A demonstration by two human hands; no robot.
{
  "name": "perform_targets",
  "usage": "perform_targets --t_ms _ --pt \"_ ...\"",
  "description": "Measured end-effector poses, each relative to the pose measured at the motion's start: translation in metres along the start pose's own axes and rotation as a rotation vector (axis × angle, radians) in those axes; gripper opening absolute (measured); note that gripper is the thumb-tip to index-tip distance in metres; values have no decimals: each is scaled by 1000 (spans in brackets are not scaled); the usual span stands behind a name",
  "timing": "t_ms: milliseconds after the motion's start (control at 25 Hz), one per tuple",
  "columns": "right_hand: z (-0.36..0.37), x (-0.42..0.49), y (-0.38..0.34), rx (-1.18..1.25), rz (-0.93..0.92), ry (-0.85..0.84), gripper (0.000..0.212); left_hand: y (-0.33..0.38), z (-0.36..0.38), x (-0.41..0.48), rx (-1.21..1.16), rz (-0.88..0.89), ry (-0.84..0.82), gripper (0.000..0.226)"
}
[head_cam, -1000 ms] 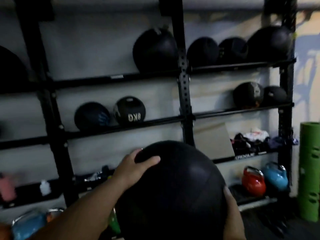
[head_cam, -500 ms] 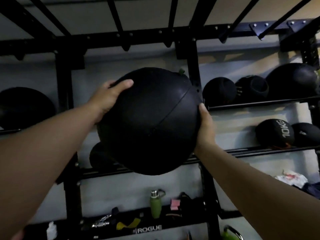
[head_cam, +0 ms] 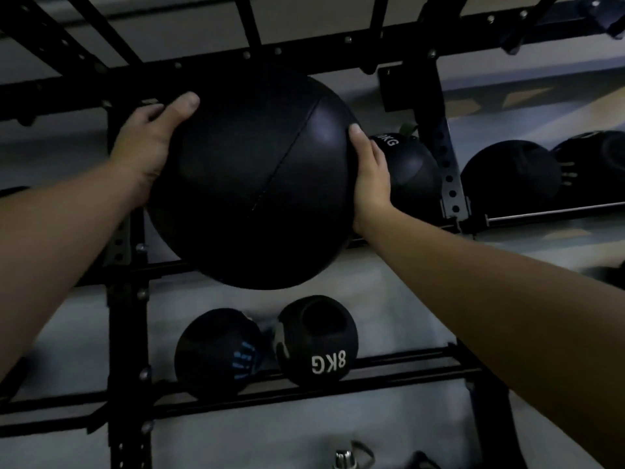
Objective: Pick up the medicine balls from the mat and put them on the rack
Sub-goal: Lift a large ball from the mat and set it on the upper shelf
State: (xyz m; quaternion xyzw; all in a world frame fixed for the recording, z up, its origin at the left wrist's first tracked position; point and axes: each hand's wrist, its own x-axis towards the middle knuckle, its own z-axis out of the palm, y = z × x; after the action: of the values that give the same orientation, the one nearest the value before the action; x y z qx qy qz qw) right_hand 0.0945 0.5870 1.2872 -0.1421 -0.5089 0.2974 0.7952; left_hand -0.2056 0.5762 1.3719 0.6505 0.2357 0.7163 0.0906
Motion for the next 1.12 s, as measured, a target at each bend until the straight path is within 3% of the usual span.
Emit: perform_targets --t_ms 120,400,520,600,720,800,880,1000,1120 --pt "32 59 50 -41 -49 36 118 -61 -2 71 -124 19 -80 108" --pt "57 170 153 -204 -249 161 114 -210 17 185 -165 108 -118 113" --pt "58 206 199 -313 -275 154 109 -272 30 202 -221 62 -103 95" --pt "63 234 209 -374 -308 159 98 -284 34 212 -211 36 -127 99" --pt "68 270 211 -482 -337 169 76 -284 46 205 -5 140 -40 108" --pt "67 287 216 -654 -347 186 59 -298 60 184 296 256 -13 138" --pt "67 294 224 -830 -329 202 49 -313 76 156 580 286 -42 153" --pt "70 281 242 -901 -368 198 52 -323 87 142 685 261 -35 157" --pt "75 247 269 -1069 -737 45 72 -323 88 148 708 241 -13 158"
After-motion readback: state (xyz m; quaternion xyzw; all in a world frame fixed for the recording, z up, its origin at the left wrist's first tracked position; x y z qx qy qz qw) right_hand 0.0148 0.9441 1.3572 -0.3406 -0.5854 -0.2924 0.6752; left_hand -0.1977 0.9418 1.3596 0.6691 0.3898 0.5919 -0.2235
